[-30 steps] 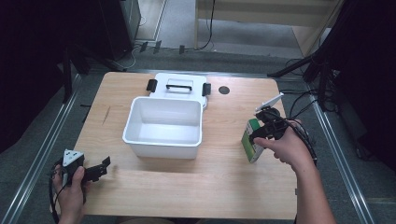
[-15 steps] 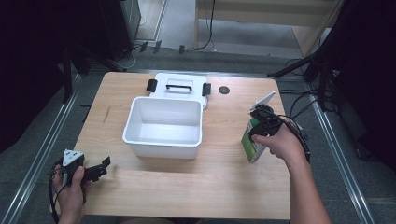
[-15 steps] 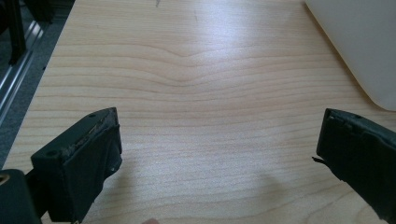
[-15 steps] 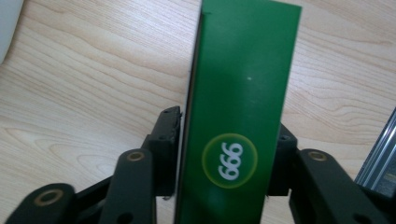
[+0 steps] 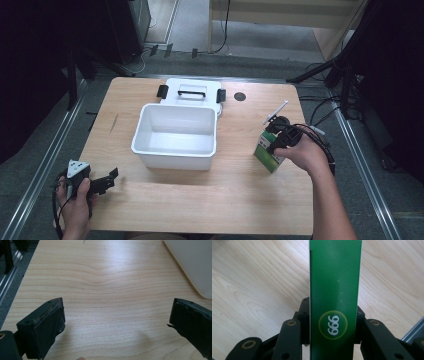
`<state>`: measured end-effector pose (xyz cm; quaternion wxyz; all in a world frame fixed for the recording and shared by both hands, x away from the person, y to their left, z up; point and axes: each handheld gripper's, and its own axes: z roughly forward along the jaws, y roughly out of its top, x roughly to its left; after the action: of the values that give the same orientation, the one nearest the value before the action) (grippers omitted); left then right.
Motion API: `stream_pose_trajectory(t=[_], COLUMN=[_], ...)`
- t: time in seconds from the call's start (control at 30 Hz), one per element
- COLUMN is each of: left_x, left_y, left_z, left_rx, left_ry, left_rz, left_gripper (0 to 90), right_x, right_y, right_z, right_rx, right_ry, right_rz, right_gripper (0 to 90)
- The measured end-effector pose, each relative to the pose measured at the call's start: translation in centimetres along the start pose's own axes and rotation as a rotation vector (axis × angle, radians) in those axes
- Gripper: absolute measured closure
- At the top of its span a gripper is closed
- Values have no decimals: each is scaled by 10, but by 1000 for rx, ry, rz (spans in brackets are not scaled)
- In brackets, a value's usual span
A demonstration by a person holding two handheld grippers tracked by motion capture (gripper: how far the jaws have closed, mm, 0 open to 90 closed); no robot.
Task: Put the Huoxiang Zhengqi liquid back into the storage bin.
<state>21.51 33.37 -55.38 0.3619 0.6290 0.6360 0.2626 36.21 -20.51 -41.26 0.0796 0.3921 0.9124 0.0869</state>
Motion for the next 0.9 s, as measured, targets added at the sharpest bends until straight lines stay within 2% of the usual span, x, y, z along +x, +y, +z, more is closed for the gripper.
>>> stream_pose_trajectory(t=[0.03, 0.23, 0.43, 0.6, 0.7, 0.9], left_x=[0, 0, 0, 0, 0, 0], left_y=[0, 0, 0, 0, 0, 0], left_z=[0, 0, 0, 0, 0, 0], left_rx=[0, -1, -1, 0, 0, -3], left_ry=[0, 1, 0, 1, 1, 2], left_rz=[-1, -1, -1, -2, -2, -4], left_gripper=[10, 10, 10, 10, 10, 10], right_x=[2, 11, 20, 25, 29, 33], right_y=[0, 3, 10, 15, 19, 28], right_z=[-1, -9, -24, -39, -47, -63], right_rx=[-12, -59, -100, -146, -170, -181], right_ry=[3, 27, 39, 67, 75, 112], right_rz=[-27, -84, -159, -228, -253, -261], right_gripper=[651, 650, 645, 644, 643, 641])
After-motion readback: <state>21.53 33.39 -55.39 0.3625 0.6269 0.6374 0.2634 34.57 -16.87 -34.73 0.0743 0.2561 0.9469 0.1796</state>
